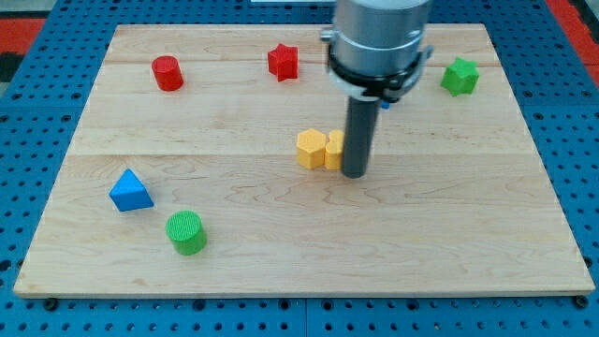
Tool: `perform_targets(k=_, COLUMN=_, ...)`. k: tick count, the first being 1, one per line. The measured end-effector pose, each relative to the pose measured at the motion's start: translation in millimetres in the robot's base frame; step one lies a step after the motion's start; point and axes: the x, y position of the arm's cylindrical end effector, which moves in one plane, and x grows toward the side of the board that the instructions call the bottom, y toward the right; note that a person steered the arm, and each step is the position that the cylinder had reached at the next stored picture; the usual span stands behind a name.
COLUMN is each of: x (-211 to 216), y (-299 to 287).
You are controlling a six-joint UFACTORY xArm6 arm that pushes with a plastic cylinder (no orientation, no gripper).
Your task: Point your arm to bottom center
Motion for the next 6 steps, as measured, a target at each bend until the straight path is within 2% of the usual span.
perform_targets(k=1, x=-0.6, y=-20.6)
perform_targets(k=2, x=21.6, y=-20.6)
perform_targets(k=3, x=64.9, y=-18.9)
perform_targets(k=4, x=126.5, y=-10.9)
perform_targets(k=5, x=144.9, y=-18.9)
perform_targets(k=6, x=145.4, y=-50.2)
